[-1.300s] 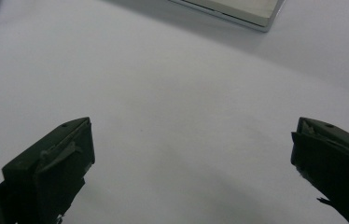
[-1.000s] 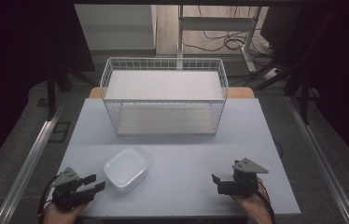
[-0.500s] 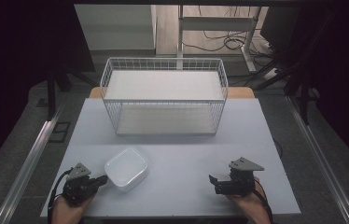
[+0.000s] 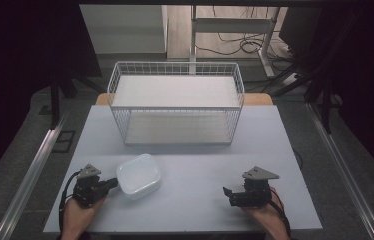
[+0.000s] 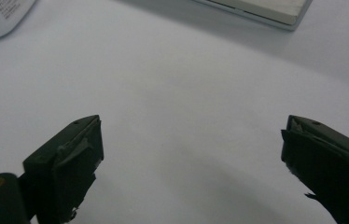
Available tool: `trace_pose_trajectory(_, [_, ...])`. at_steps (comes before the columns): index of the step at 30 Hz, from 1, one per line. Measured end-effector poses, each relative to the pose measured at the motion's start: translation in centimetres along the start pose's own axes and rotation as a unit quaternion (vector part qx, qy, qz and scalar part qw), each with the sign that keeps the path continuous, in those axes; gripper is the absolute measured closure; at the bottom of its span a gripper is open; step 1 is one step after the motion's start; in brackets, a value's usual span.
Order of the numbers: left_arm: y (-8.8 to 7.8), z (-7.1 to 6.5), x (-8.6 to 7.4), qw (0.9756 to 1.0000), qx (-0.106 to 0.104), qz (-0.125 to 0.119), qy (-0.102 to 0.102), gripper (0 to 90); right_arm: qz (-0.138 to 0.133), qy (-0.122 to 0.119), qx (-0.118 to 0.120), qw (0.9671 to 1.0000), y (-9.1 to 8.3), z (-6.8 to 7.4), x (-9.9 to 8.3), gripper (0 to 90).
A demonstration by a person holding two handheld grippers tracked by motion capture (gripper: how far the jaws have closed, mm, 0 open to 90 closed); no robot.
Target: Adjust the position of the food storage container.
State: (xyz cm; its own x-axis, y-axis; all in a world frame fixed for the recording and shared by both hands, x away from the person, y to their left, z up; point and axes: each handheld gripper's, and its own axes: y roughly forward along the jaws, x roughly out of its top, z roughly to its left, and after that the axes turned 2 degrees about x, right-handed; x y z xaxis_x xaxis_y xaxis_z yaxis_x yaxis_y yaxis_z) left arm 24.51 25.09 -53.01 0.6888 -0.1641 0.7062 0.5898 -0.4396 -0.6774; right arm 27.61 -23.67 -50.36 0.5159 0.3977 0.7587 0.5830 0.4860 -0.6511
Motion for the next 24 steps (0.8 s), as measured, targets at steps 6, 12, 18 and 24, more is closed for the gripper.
trace_pose_trajectory(6, [1.2, 0.1, 1.1, 1.0, -0.006, 0.001, 0.002, 90.0, 0.0, -0.005, 0.008, 1.0, 0.3, 0.1, 0.7, 13.7])
trace_pose_trajectory(12, [2.3, -0.5, 2.1, 0.9998, -0.013, 0.004, 0.016, 90.0, 0.011, -0.014, 0.026, 0.9995, 0.9, 0.7, 1.3, 27.0])
trace_pose_trajectory(18, [3.1, -0.8, 2.7, 0.9994, -0.028, 0.004, 0.018, 90.0, 0.008, -0.018, 0.033, 0.9993, 1.1, 1.1, 1.8, 41.4])
trace_pose_trajectory(24, [3.8, -1.9, 3.3, 0.9986, -0.047, 0.007, 0.023, 90.0, 0.005, -0.026, 0.052, 0.9983, 1.5, 1.4, 2.4, 58.5])
